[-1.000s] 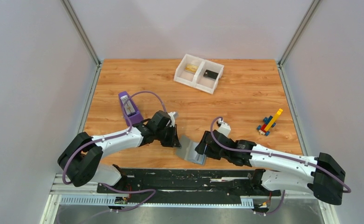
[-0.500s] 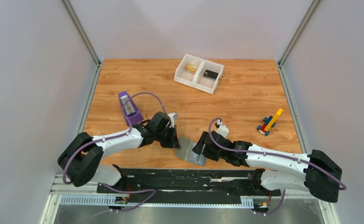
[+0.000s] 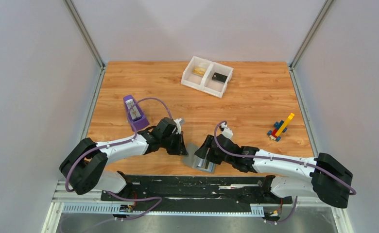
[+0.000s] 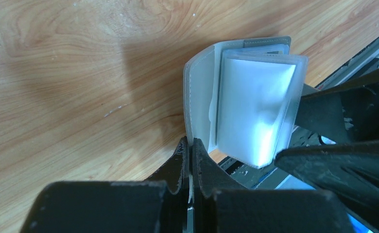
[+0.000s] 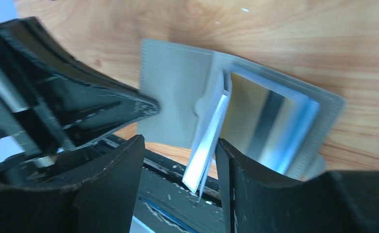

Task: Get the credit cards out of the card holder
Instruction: Open the card holder at the center of the board.

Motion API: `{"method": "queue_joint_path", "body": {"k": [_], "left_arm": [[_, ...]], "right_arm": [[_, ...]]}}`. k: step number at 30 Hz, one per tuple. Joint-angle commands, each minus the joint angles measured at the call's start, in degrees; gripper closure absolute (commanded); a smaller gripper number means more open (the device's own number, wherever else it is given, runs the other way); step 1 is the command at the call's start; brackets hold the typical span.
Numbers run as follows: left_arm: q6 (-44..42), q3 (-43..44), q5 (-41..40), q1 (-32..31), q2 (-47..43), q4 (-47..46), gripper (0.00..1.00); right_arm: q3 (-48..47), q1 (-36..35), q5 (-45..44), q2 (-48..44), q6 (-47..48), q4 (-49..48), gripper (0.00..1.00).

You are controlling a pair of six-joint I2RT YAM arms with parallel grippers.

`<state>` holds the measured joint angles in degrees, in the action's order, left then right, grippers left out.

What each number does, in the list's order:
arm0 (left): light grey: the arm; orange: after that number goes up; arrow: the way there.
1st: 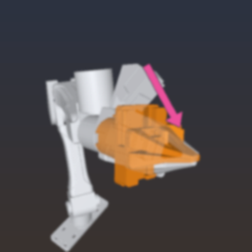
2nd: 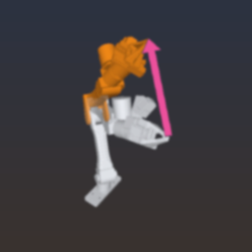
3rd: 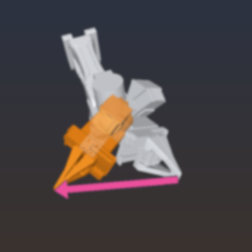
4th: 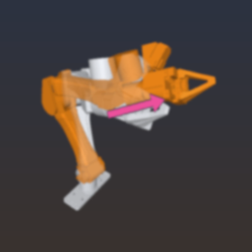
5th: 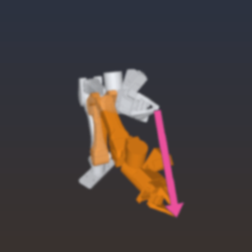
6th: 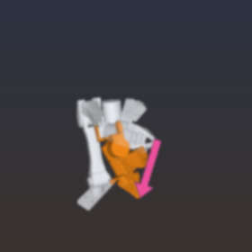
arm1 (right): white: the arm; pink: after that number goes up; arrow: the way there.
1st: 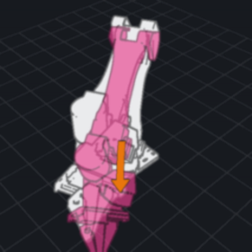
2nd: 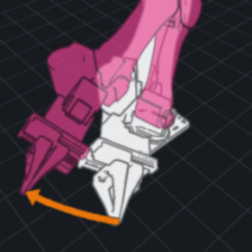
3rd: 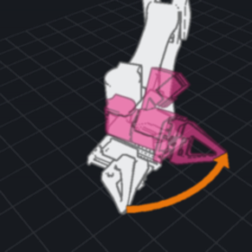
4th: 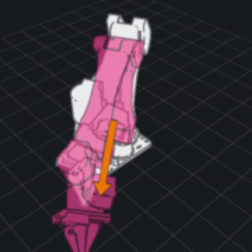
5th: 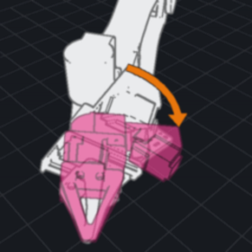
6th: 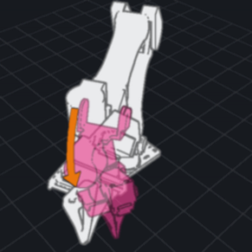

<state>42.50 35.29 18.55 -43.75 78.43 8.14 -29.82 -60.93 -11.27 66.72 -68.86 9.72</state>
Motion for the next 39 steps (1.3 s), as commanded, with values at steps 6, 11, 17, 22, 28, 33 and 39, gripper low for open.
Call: {"method": "queue_joint_path", "body": {"k": [6,11,17,22,28,33,39], "left_arm": [[2.27,-1.01,2.27,-0.2,-0.65,-3.66,0.96],[4.33,-1.89,3.99,-0.2,-1.09,-5.41,0.78],[5.46,-1.83,4.15,-0.13,-1.73,-5.53,0.6],[5.26,-0.79,2.92,-0.04,-2.28,-3.45,0.54],[4.45,0.06,3.19,0.36,-3.02,-2.35,0.54],[3.35,1.3,3.58,0.71,-3.14,-1.58,0.48],[4.58,1.23,5.33,2.38,-3.18,-2.38,0.39]], "right_arm": [[2.08,0.18,4.46,1.2,8.03,-17.54,0.51],[4.66,0.15,4.6,2.43,7.65,-20.55,0.57],[3.73,0.26,3.7,4.73,9.14,-20.53,0.64],[2.39,0.28,4.56,7.67,10.21,-20.35,0.69],[2.0,0.26,4.62,7.79,10.1,-18.44,0.69],[1.47,0.27,6.24,7.2,11.49,-18.58,0.62],[0.93,0.28,9.89,7.22,12.94,-20.51,0.59]]}}
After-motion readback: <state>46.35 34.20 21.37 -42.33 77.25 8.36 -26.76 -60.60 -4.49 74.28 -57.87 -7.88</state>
